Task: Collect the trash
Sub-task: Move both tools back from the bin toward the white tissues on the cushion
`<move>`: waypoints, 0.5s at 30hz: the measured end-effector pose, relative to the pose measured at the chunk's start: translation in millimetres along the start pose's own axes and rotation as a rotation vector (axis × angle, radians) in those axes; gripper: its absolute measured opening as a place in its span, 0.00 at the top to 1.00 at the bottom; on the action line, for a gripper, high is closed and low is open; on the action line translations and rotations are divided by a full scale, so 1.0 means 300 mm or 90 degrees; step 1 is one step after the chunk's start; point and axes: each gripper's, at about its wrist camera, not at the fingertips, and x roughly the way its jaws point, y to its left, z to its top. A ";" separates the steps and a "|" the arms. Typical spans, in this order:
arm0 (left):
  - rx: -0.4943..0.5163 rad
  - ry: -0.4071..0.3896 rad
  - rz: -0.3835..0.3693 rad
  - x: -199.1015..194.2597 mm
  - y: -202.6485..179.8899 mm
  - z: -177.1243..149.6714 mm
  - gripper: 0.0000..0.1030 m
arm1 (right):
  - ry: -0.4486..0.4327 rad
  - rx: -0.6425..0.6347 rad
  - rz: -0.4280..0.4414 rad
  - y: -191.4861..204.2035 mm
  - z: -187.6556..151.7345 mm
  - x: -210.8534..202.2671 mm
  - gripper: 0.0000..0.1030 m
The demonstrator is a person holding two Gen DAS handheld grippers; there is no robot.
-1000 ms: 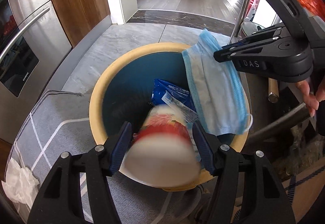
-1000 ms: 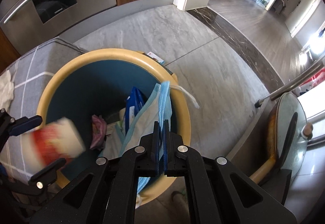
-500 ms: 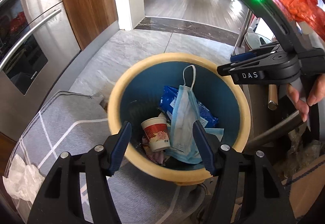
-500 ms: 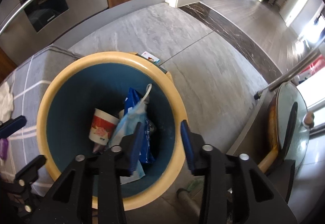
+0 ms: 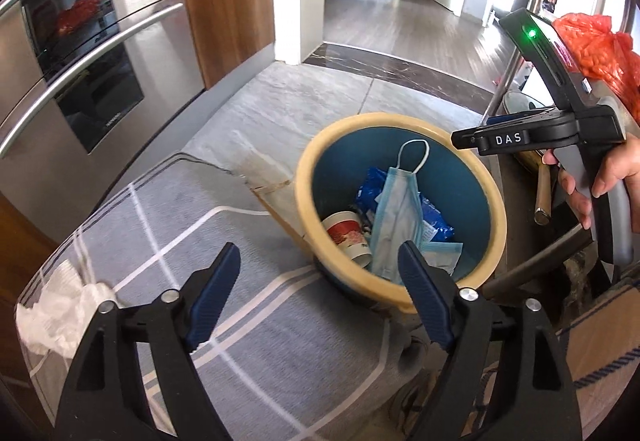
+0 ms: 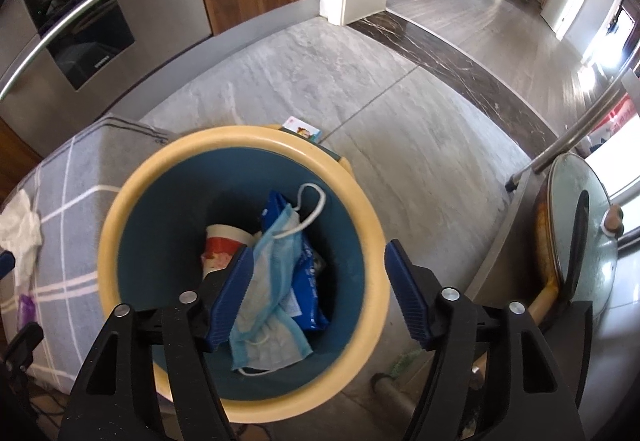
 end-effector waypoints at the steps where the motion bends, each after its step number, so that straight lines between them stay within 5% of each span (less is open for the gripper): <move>1: -0.001 -0.001 0.001 -0.005 0.004 -0.004 0.20 | -0.001 0.003 0.007 0.004 0.002 -0.003 0.28; 15: -0.061 -0.007 0.063 -0.141 0.214 -0.122 0.15 | -0.088 -0.011 0.134 0.200 0.059 -0.139 0.15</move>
